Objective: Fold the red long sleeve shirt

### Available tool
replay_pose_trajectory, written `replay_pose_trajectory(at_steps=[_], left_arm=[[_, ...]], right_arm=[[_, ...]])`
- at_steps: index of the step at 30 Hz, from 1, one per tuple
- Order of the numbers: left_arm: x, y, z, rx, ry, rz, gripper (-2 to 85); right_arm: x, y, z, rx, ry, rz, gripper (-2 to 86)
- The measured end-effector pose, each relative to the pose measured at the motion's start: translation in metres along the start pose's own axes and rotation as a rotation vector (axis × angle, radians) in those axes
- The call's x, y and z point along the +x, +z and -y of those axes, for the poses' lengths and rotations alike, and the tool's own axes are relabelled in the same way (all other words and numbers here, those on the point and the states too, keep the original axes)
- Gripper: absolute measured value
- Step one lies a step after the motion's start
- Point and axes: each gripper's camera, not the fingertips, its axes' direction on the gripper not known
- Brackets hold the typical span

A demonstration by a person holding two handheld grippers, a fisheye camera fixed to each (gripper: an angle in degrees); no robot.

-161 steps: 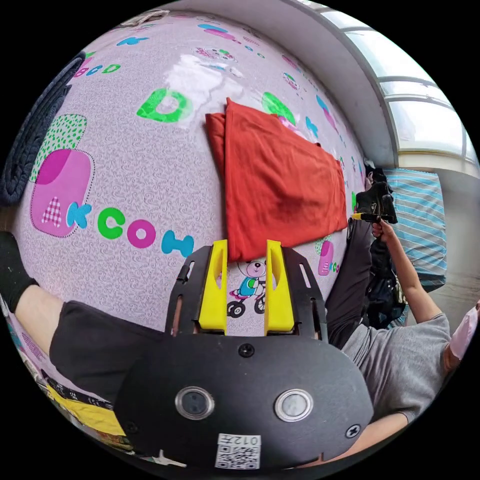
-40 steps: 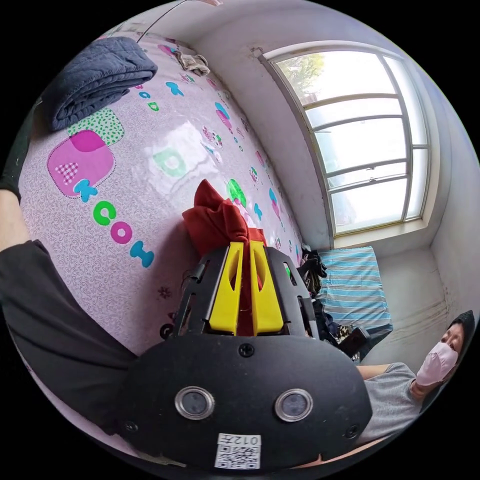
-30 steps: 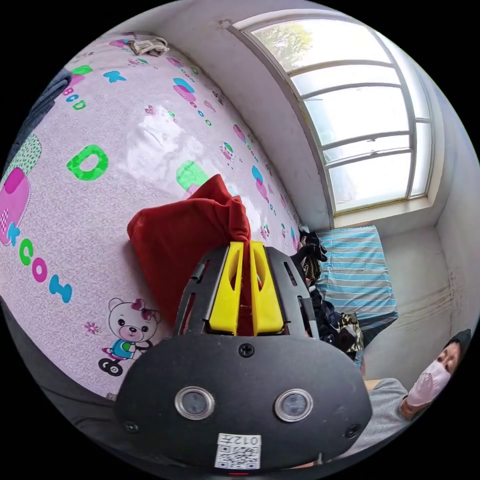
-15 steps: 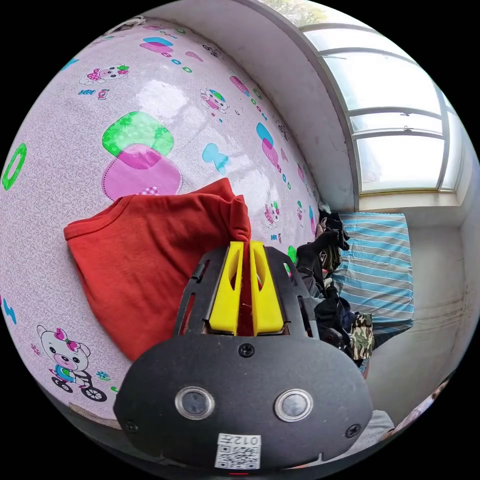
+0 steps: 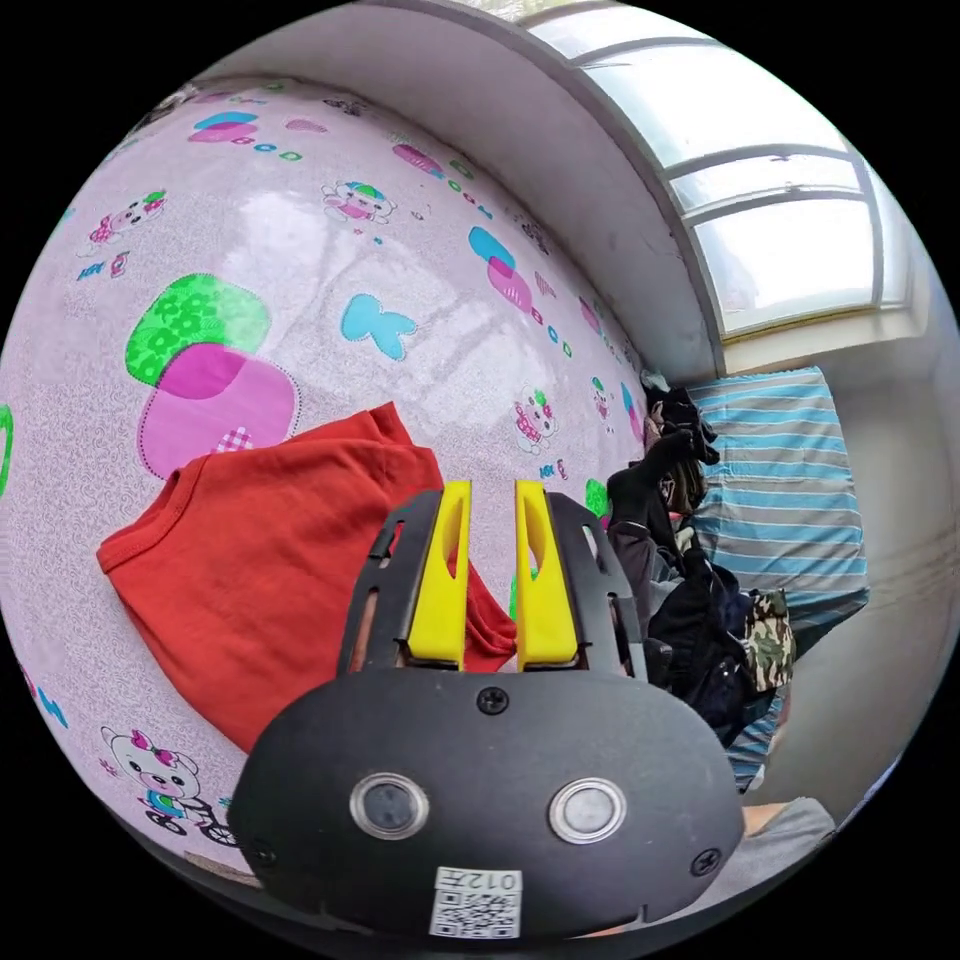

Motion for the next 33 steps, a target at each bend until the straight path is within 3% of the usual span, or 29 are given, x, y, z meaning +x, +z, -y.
replay_pose_trajectory(at_steps=[7,10,15,22,29,33], left_arm=[[-0.022,-0.056,-0.084,-0.063,0.091,0.068,6.3],[-0.055,-0.068,-0.146,-0.097,0.007,0.134,7.0],[-0.104,-0.045,-0.226,-0.174,-0.176,0.071,7.6],[-0.129,-0.022,-0.258,-0.128,-0.247,-0.002,5.4],[-0.154,-0.023,-0.274,-0.083,-0.270,-0.059,1.8],[-0.163,-0.028,-0.281,-0.070,-0.269,-0.087,1.1]], right_arm=[[-0.060,0.025,-0.043,-0.066,-0.043,-0.078,12.0],[-0.080,0.046,-0.067,-0.101,-0.059,-0.091,13.0],[-0.127,0.082,-0.105,-0.157,-0.170,-0.184,13.5],[-0.191,0.137,-0.168,-0.262,-0.391,-0.354,9.9],[-0.187,0.146,-0.196,-0.282,-0.187,-0.361,7.4],[-0.215,0.141,-0.216,-0.216,-0.323,-0.353,5.8]])
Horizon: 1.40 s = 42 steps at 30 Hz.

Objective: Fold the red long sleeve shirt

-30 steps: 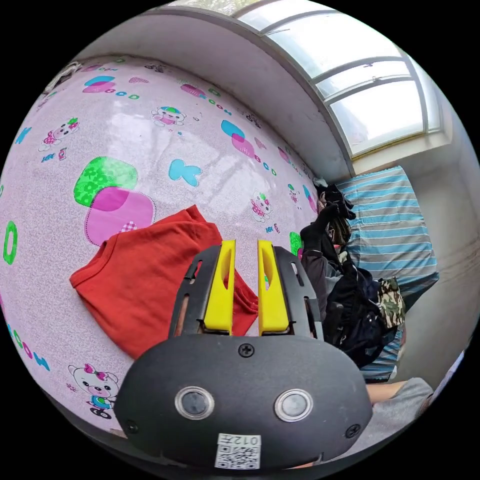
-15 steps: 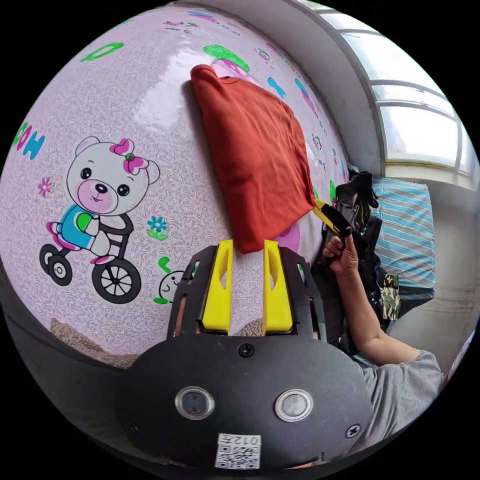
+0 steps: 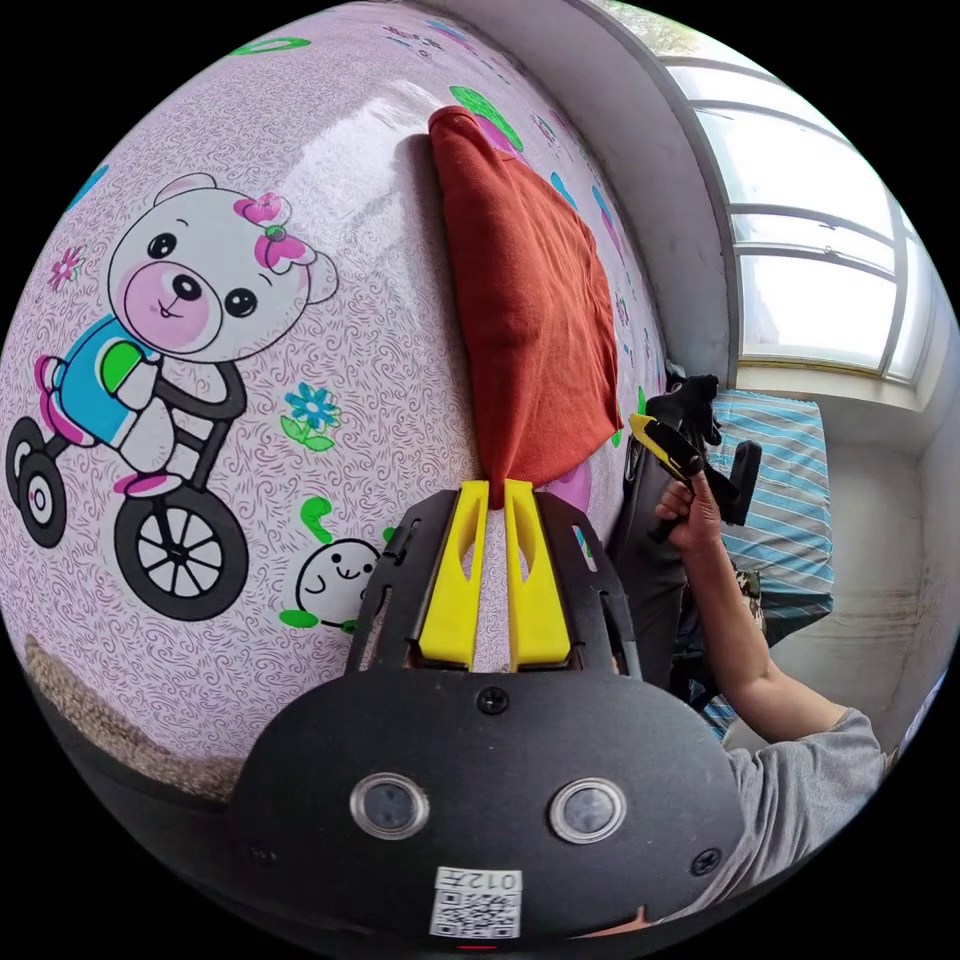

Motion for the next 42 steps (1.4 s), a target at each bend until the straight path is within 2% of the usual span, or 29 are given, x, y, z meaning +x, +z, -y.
replay_pose_trajectory(at_steps=[2,8,12,15,19,27,30,35,39,42], left_arm=[[-0.004,-0.002,-0.001,0.000,0.001,-0.007,0.9],[-0.012,-0.009,-0.004,-0.002,0.003,-0.009,0.7],[-0.018,-0.014,-0.004,-0.008,0.005,-0.016,0.7],[-0.020,-0.017,-0.003,-0.016,0.016,-0.012,0.6],[-0.022,-0.022,-0.002,-0.025,0.029,-0.003,0.6],[-0.029,-0.032,-0.001,-0.024,0.029,-0.014,0.6],[-0.030,-0.036,0.001,-0.024,0.026,-0.015,0.6],[-0.029,-0.043,0.003,-0.026,0.030,-0.006,0.6],[-0.030,-0.049,0.006,-0.025,0.025,-0.015,0.6],[-0.031,-0.053,0.007,-0.023,0.024,-0.024,0.6]], right_arm=[[-0.030,0.011,0.000,-0.042,-0.140,0.005,5.7],[-0.083,0.055,-0.005,-0.181,-0.337,-0.039,6.1],[-0.103,0.076,-0.010,-0.252,-0.425,-0.075,0.5],[-0.099,0.071,-0.006,-0.195,-0.364,-0.082,-0.5],[-0.102,0.079,-0.007,-0.242,-0.337,-0.039,-0.2],[-0.098,0.049,-0.014,-0.247,-0.263,0.054,6.6],[-0.107,0.050,-0.016,-0.270,-0.289,0.049,6.8],[-0.118,0.057,-0.007,-0.277,-0.301,-0.043,1.9],[-0.117,0.052,0.006,-0.282,-0.280,-0.007,2.5],[-0.113,0.042,0.019,-0.295,-0.255,0.021,6.4]])
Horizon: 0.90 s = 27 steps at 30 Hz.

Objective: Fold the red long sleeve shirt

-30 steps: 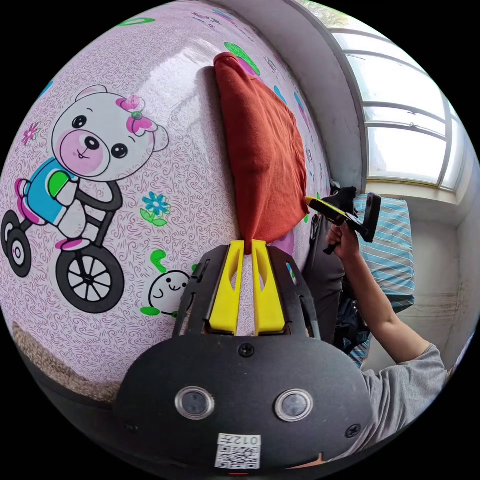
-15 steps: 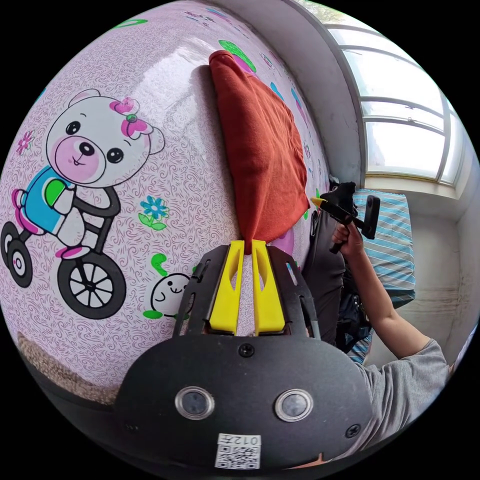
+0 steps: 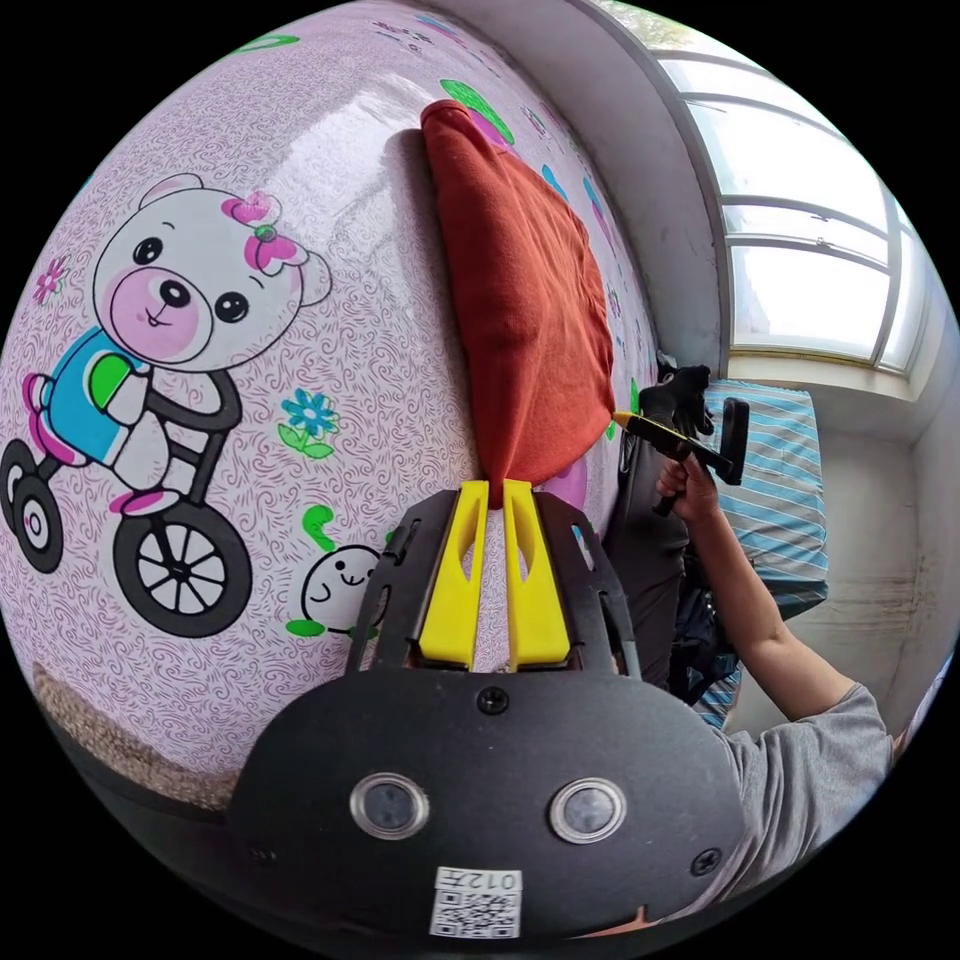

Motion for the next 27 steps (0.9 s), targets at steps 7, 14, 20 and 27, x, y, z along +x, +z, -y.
replay_pose_trajectory(at_steps=[7,14,20,27], left_arm=[[0.002,-0.011,0.005,-0.005,-0.001,-0.005,0.9],[0.013,-0.028,-0.001,-0.118,0.041,0.013,1.8],[0.011,-0.053,-0.012,-0.170,0.001,-0.041,6.1],[0.002,-0.142,0.018,0.185,-0.018,-0.090,8.6]], right_arm=[[0.021,-0.011,0.026,-0.009,0.028,0.091,4.0],[0.047,-0.033,0.043,-0.174,0.009,0.141,0.8],[0.081,-0.056,0.066,-0.271,0.028,0.125,6.9],[0.134,-0.085,0.124,-0.024,0.005,0.290,11.7]])
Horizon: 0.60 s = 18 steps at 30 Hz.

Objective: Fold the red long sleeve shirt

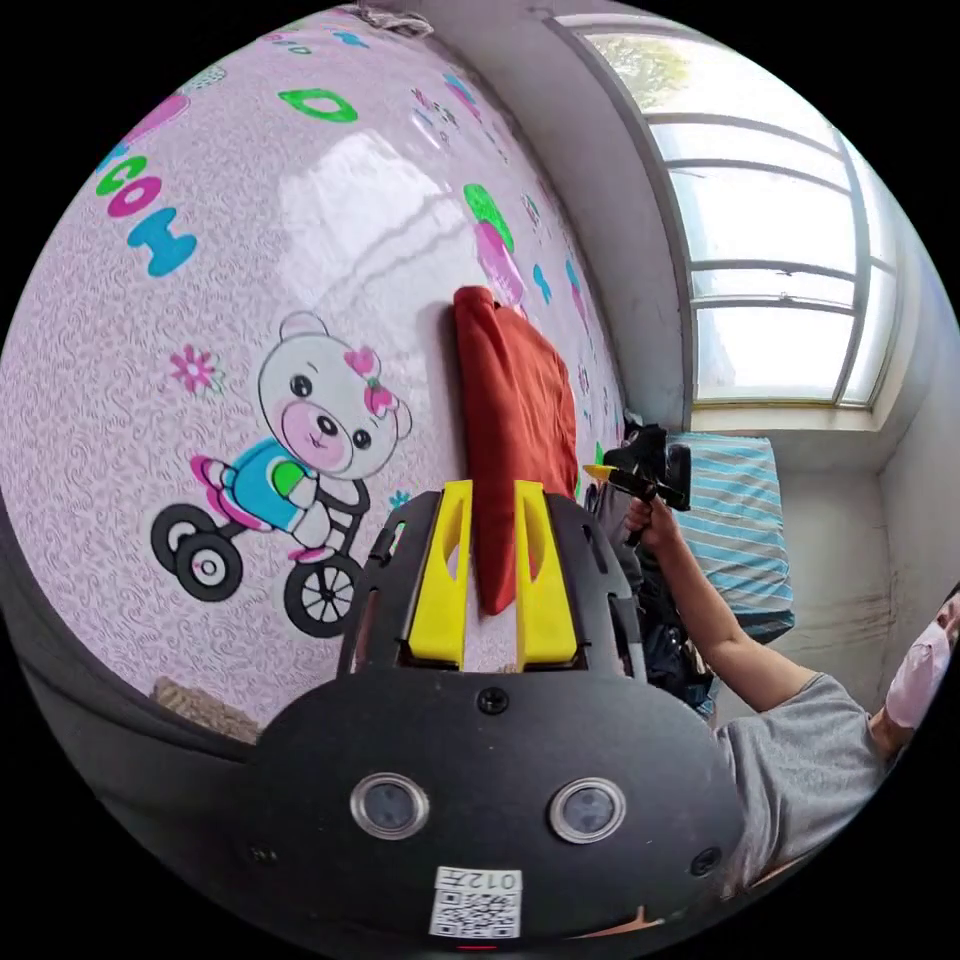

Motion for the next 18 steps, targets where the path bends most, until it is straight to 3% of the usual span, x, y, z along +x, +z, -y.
replay_pose_trajectory(at_steps=[8,18], left_arm=[[0.014,0.009,0.049,0.014,0.029,-0.048,11.0],[0.031,-0.002,0.064,-0.016,0.089,-0.108,10.7]], right_arm=[[0.089,-0.003,0.091,0.096,-0.054,0.046,14.4],[0.211,0.004,0.155,-0.008,-0.227,0.175,13.4]])
